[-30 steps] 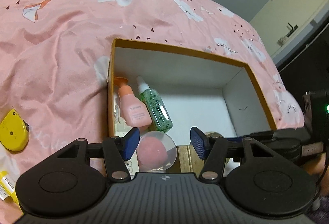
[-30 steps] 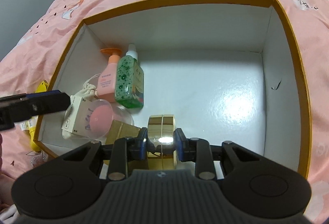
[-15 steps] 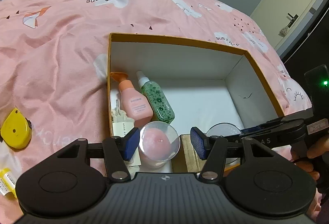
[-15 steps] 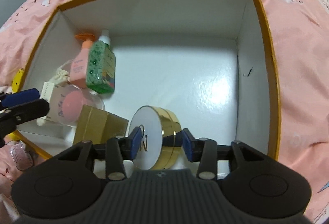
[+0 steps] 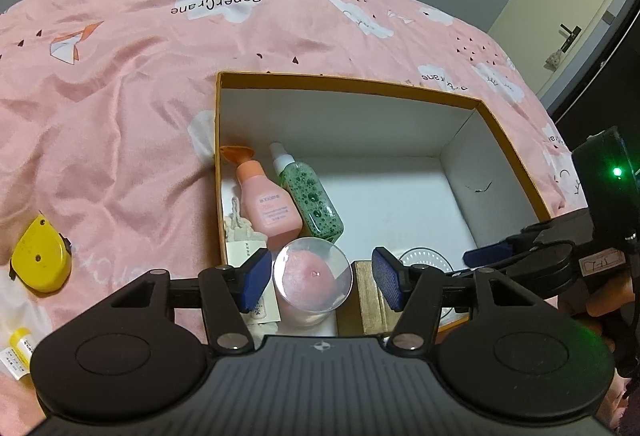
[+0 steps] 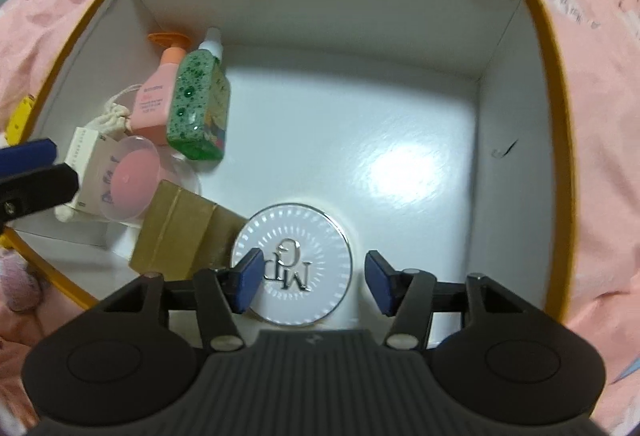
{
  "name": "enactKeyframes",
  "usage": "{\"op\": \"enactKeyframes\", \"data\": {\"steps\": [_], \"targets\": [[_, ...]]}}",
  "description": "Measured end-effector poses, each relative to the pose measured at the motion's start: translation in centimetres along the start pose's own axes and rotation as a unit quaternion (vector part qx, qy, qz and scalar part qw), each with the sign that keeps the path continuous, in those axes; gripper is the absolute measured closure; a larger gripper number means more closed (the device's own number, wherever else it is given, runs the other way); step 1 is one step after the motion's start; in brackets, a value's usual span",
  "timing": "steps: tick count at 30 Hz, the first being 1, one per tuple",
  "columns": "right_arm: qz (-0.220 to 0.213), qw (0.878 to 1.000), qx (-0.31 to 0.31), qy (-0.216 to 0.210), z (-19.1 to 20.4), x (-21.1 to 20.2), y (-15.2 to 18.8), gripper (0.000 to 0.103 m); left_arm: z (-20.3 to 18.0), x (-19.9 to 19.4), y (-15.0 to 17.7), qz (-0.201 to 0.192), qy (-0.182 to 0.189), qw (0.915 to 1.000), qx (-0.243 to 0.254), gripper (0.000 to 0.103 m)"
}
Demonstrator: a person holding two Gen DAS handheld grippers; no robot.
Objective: Organize rigid objects
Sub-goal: 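Move both tools back toward the tins beside the box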
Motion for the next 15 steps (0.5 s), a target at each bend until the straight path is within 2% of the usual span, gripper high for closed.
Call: {"op": "enactKeyframes", "data": {"steps": [6, 7, 9, 15], "targets": [[-0.033, 0.999, -0.02, 0.016, 0.5, -2.0, -0.3, 0.041, 0.0, -1.2, -0.3, -0.018, -0.003, 0.9998, 0.003, 0.034], [-0.046, 0.998, -0.028, 0.016, 0.9, -2.6, -0.4, 0.039, 0.0, -1.6, -0.3, -0.024, -0.004, 0.9997, 0.004, 0.034], [-0.075, 0.996, -0.045, 0.017, 2.1, -3.8, -0.6, 0.028, -0.2, -2.3, -0.5, -0.034, -0.007, 0.9993, 0.009, 0.034], [-0.168, 0.981, -0.091, 0.006, 6.2, -7.9, -0.3, 0.024, 0.3, -5.4, -0.6, -0.081, -0.03, 0.9962, 0.009, 0.032]]}}
Point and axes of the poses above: each gripper's, at about its wrist camera, not at the fingertips, and x roughly the way its jaws point, z to its left, y to its underside, the point moved 9 cm from there along x, roughly the way its jaws point, and after that the axes turned 10 degrees about -y, right-handed, at the moved point
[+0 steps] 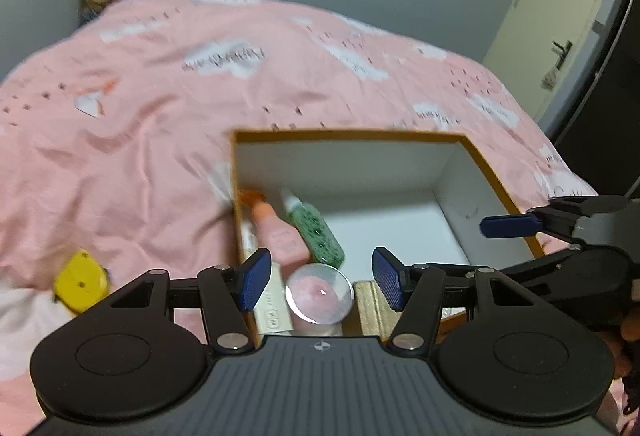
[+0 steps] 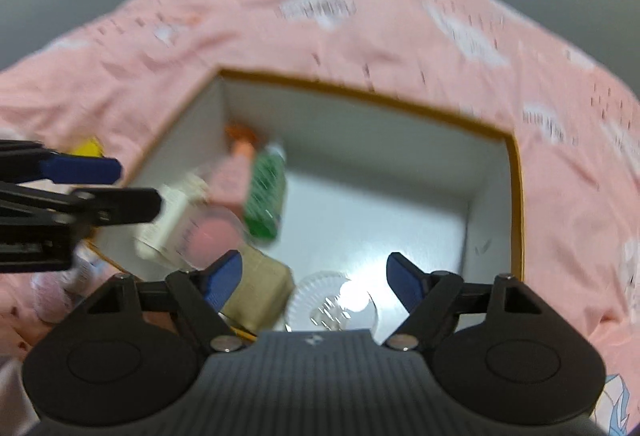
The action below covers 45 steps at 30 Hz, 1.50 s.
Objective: Organize rigid objects
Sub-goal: 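Move both tools back toward the tins beside the box, then grasp the pink-white tin with the left tool while the right tool grasps the silver tin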
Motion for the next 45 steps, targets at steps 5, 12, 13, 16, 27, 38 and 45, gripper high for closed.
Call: {"op": "enactKeyframes", "data": {"steps": [5, 12, 13, 16, 27, 38, 45], "targets": [[-0.073, 0.996, -0.049, 0.026, 2.8, -2.6, -0.8, 0.021, 1.3, -2.3, 0.4, -0.025, -0.02, 0.9994, -0.016, 0.031], [-0.107, 0.992, -0.069, -0.008, 6.9, -4.0, -0.3, 0.02, 4.3, -4.1, 2.4, -0.022, -0.051, 0.9977, -0.038, 0.027], [-0.109, 0.991, -0.07, -0.017, 7.4, -3.9, -0.1, 0.02, 4.7, -4.3, 2.8, -0.019, -0.051, 0.9978, -0.038, 0.027], [-0.102, 0.991, -0.068, -0.059, 9.1, -4.0, 0.6, 0.02, 6.0, -4.6, 4.2, 0.012, -0.049, 0.9978, -0.044, 0.027], [-0.002, 0.986, -0.083, -0.143, 14.7, -0.8, 4.0, 0.045, 11.4, -5.6, 10.0, 0.124, -0.043, 0.9883, -0.077, 0.036], [0.094, 0.965, -0.103, -0.224, 17.0, 3.9, 3.8, 0.051, 12.2, -4.3, 12.0, 0.175, -0.055, 0.9821, -0.041, 0.06], [0.134, 0.959, -0.155, -0.196, 17.6, 7.4, 5.2, 0.054, 12.2, -1.6, 12.8, 0.215, -0.048, 0.9712, -0.09, 0.058]]}}
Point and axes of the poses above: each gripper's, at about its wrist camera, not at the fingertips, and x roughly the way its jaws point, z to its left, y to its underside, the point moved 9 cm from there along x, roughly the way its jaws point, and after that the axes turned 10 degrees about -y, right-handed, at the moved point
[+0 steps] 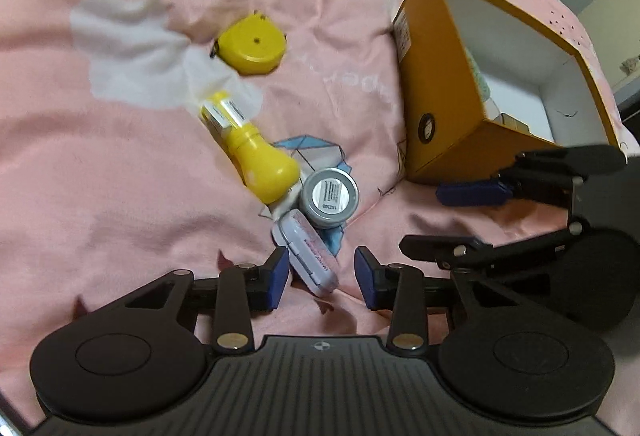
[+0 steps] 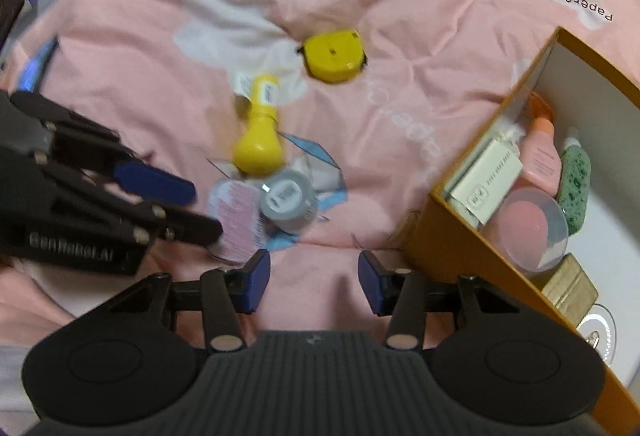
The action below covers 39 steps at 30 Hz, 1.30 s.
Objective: Organize rigid objects
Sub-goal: 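Grasp the pink-white tin with the left tool while the right tool grasps the silver tin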
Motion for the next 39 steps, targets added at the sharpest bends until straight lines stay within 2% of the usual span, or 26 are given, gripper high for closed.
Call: {"op": "enactKeyframes", "data": {"steps": [4, 6, 8, 14, 17, 20, 25, 30, 31, 33, 34, 39], "targets": [[-0.001, 1.0, 0.008, -0.009, -0.3, 0.2, 0.6, 0.054, -0.2, 1.2, 0.1, 0.009, -0.024, 0.9997, 0.005, 0.06], [-0.011, 1.0, 0.009, -0.008, -0.5, 0.1, 0.4, 0.054, 0.1, 1.7, 0.2, 0.013, -0.036, 0.9993, 0.002, 0.065], [-0.013, 1.0, 0.007, -0.01, -0.4, 0.1, 0.4, 0.054, 0.5, 1.4, 0.2, 0.01, -0.036, 0.9993, -0.005, 0.066], [-0.01, 1.0, 0.0, -0.02, 0.3, 0.7, 0.5, 0.051, 0.6, 1.7, 0.2, 0.01, -0.055, 0.9984, -0.004, 0.066], [-0.008, 1.0, 0.003, -0.021, 0.3, 1.0, 0.6, 0.05, 1.1, 2.5, 0.1, 0.012, -0.057, 0.9981, -0.019, 0.066], [-0.009, 1.0, 0.008, -0.019, 0.6, 1.0, 0.8, 0.045, 0.9, 2.7, 0.1, 0.011, -0.064, 0.9978, -0.009, 0.065], [-0.006, 1.0, 0.001, -0.014, 1.2, 1.2, 0.8, 0.046, 0.7, 3.4, 0.0, 0.01, -0.067, 0.9977, 0.001, 0.064], [-0.009, 1.0, -0.024, -0.006, 2.0, 1.2, 0.4, 0.047, 0.6, 2.6, 0.0, -0.01, -0.051, 0.9987, -0.002, 0.076], [-0.009, 1.0, -0.028, -0.006, 2.0, 1.3, 0.3, 0.048, 0.6, 2.4, -0.1, -0.015, -0.046, 0.9988, -0.002, 0.077], [-0.001, 0.999, -0.032, -0.009, 2.1, 1.7, 0.4, 0.064, 0.3, 2.2, -0.1, -0.018, -0.037, 0.9992, 0.0, 0.078], [0.005, 0.999, -0.032, -0.01, 2.0, 1.9, 0.4, 0.067, 0.2, 2.2, -0.2, -0.018, -0.032, 0.9993, 0.0, 0.078], [0.023, 0.999, -0.046, 0.012, 1.4, 2.6, 0.0, 0.07, 0.3, 3.3, -0.6, -0.002, -0.01, 0.9996, -0.025, 0.076]]}}
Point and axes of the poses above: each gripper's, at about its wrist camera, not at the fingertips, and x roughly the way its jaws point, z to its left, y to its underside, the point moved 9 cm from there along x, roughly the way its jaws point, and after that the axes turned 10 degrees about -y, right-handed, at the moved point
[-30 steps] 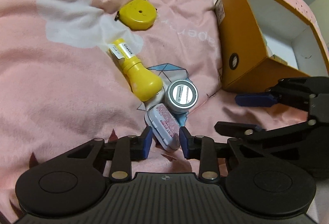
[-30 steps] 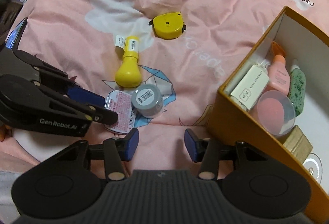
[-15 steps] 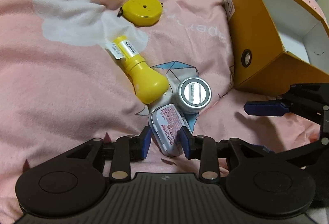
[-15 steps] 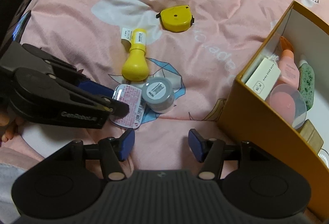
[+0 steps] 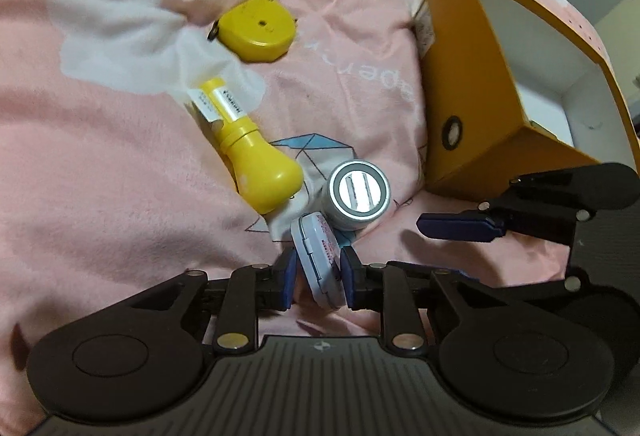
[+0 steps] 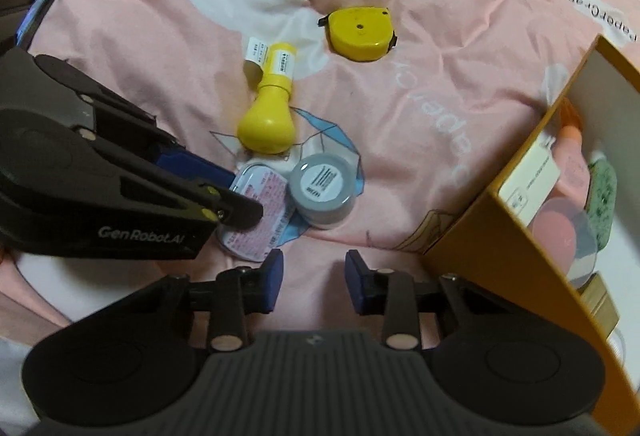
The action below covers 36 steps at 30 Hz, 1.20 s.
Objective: Organize rigid objects
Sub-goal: 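Grasp the pink-white tin with the left tool while the right tool grasps the silver tin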
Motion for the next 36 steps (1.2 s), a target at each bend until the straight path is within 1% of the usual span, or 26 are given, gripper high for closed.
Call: {"op": "enactKeyframes", "data": {"steps": [5, 8, 9, 11, 15, 18, 20, 24, 25, 28, 31, 32, 33, 35, 36], "targets": [[0.003, 1.0, -0.006, -0.004, -0.1, 0.5, -0.4, 0.069, -0.3, 1.0, -0.3, 0.006, -0.003, 1.0, 0.001, 0.075], [-0.007, 1.0, -0.021, 0.01, -0.1, 0.1, -0.8, 0.069, -0.3, 1.4, -0.4, 0.008, -0.002, 1.0, -0.004, 0.075], [-0.008, 0.999, -0.03, 0.015, 0.0, 0.1, -0.9, 0.069, -0.3, 1.5, -0.5, 0.007, -0.002, 1.0, -0.006, 0.077], [-0.011, 0.998, -0.055, 0.021, 0.2, 0.0, -1.1, 0.069, -0.3, 1.2, -0.6, -0.001, -0.002, 1.0, -0.007, 0.079], [-0.025, 0.995, -0.098, 0.026, 0.7, -0.2, -2.0, 0.069, 0.0, -0.7, -0.8, -0.032, -0.011, 0.9994, -0.01, 0.083], [-0.029, 0.993, -0.114, 0.029, 0.7, 0.0, -2.6, 0.068, 0.4, -1.0, -1.0, -0.034, -0.009, 0.9992, -0.02, 0.084], [-0.029, 0.992, -0.122, 0.023, 0.7, 0.5, -2.8, 0.067, 0.4, -1.0, -1.0, -0.034, -0.011, 0.9992, -0.019, 0.084], [-0.033, 0.988, -0.148, 0.021, 1.1, 1.2, -3.1, 0.059, 0.4, -0.6, -0.9, -0.03, -0.012, 0.9992, -0.023, 0.084], [-0.034, 0.987, -0.153, 0.023, 1.2, 1.3, -3.1, 0.059, 0.4, -0.6, -0.9, -0.029, -0.012, 0.9992, -0.024, 0.084], [-0.031, 0.985, -0.164, 0.037, 1.2, 1.6, -3.1, 0.057, 0.3, -0.8, -0.9, -0.032, -0.01, 0.9991, -0.026, 0.084], [-0.032, 0.983, -0.171, 0.055, 1.3, 1.6, -3.2, 0.052, 0.3, -1.0, -0.9, -0.036, -0.01, 0.999, -0.026, 0.084], [-0.037, 0.982, -0.175, 0.065, 1.3, 1.5, -3.3, 0.044, 0.3, -1.0, -0.9, -0.035, -0.009, 0.999, -0.027, 0.084], [-0.042, 0.98, -0.178, 0.079, 1.1, 1.4, -3.5, 0.035, 0.3, -1.0, -0.9, -0.035, -0.008, 0.999, -0.028, 0.084], [-0.05, 0.978, -0.178, 0.099, 0.5, 1.3, -4.0, 0.032, 0.4, -1.0, -1.0, -0.035, -0.007, 0.9989, -0.03, 0.084], [-0.048, 0.979, -0.174, 0.096, 0.3, 1.5, -4.1, 0.033, 0.5, -1.0, -1.0, -0.034, -0.005, 0.9989, -0.033, 0.084]]}}
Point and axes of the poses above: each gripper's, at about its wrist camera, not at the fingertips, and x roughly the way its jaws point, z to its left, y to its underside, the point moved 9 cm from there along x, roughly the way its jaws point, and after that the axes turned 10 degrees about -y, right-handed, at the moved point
